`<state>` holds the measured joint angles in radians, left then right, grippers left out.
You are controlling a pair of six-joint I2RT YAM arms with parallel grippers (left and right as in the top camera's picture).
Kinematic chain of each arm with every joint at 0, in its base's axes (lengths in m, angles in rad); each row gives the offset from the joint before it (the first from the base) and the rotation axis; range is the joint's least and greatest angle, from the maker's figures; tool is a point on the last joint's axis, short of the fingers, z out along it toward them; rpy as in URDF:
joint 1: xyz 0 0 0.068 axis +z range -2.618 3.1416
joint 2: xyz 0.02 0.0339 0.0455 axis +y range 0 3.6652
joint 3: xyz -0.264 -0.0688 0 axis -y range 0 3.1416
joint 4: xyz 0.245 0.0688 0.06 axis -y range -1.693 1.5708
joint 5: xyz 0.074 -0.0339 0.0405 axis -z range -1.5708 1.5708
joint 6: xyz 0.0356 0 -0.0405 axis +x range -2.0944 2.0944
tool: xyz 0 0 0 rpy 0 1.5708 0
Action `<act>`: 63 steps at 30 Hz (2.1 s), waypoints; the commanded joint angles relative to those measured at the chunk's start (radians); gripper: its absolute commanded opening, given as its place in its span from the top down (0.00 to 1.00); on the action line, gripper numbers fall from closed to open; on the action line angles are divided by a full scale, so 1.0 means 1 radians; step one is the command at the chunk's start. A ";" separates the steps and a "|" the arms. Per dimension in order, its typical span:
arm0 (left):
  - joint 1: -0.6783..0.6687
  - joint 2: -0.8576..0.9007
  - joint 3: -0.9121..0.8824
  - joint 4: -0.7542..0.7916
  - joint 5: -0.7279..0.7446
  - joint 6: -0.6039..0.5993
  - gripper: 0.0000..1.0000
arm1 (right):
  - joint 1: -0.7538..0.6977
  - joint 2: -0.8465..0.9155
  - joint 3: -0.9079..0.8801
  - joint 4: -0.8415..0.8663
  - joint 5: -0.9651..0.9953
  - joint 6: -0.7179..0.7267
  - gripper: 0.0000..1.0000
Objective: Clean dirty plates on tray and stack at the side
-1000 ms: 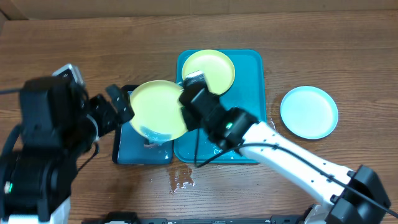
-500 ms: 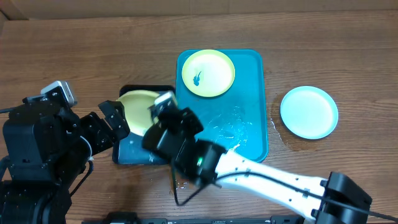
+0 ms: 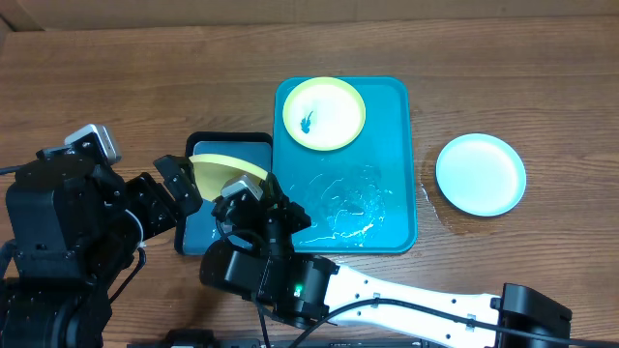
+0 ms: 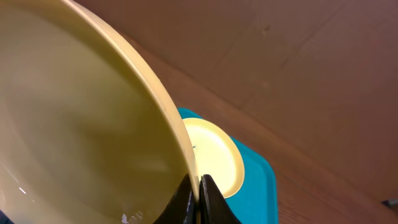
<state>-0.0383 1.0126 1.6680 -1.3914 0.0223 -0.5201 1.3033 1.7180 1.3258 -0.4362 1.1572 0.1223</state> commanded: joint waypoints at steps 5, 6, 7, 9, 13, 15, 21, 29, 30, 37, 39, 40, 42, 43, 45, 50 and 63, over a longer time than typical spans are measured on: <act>0.005 0.002 0.012 0.003 -0.015 0.020 0.00 | 0.006 -0.011 0.025 0.008 0.058 -0.001 0.96; 0.005 0.002 0.012 0.003 -0.014 0.019 0.00 | 0.006 -0.011 0.025 0.008 0.058 -0.001 0.96; 0.005 0.002 0.012 0.003 -0.014 0.019 0.00 | 0.006 -0.011 0.025 0.008 0.058 0.000 0.96; 0.005 0.002 0.012 0.003 -0.014 0.019 0.00 | 0.006 -0.011 0.025 0.008 0.058 0.000 0.96; 0.005 0.002 0.012 0.003 -0.014 0.019 0.00 | 0.006 -0.011 0.025 0.008 0.058 -0.001 0.96; 0.005 0.002 0.012 0.003 -0.014 0.019 0.00 | 0.006 -0.011 0.025 0.008 0.057 -0.001 0.96; 0.005 0.002 0.012 0.003 -0.014 0.019 0.00 | 0.006 -0.011 0.025 0.008 0.058 -0.001 0.96; 0.005 0.002 0.012 0.003 -0.014 0.019 0.00 | 0.006 -0.011 0.025 0.008 0.092 -0.001 0.96; 0.005 0.002 0.012 0.003 -0.014 0.019 0.00 | 0.006 -0.011 0.025 0.008 0.092 0.000 0.96; 0.005 0.002 0.012 0.003 -0.014 0.019 0.00 | 0.006 -0.011 0.025 -0.006 0.092 0.000 0.96; 0.005 0.002 0.012 0.003 -0.014 0.019 0.00 | 0.006 -0.011 0.025 -0.006 0.092 0.000 0.96; 0.005 0.002 0.012 0.003 -0.014 0.019 0.00 | 0.006 -0.011 0.025 -0.006 0.092 0.000 0.96; 0.005 0.002 0.012 0.003 -0.014 0.019 0.00 | 0.006 -0.011 0.025 -0.006 0.092 0.000 0.96; 0.005 0.002 0.012 0.003 -0.014 0.019 0.00 | 0.006 -0.011 0.025 -0.006 0.092 0.000 0.96; 0.005 0.002 0.012 0.003 -0.014 0.019 0.00 | 0.006 -0.011 0.025 -0.006 0.092 0.000 0.96; 0.005 0.002 0.012 0.003 -0.014 0.019 0.00 | 0.006 -0.011 0.025 -0.007 0.092 -0.001 0.96; 0.005 0.002 0.012 0.003 -0.014 0.019 0.00 | -0.006 -0.011 0.024 -0.003 0.120 0.050 0.96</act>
<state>-0.0383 1.0130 1.6680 -1.3914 0.0223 -0.5201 1.3048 1.7180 1.3258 -0.4450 1.2537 0.1223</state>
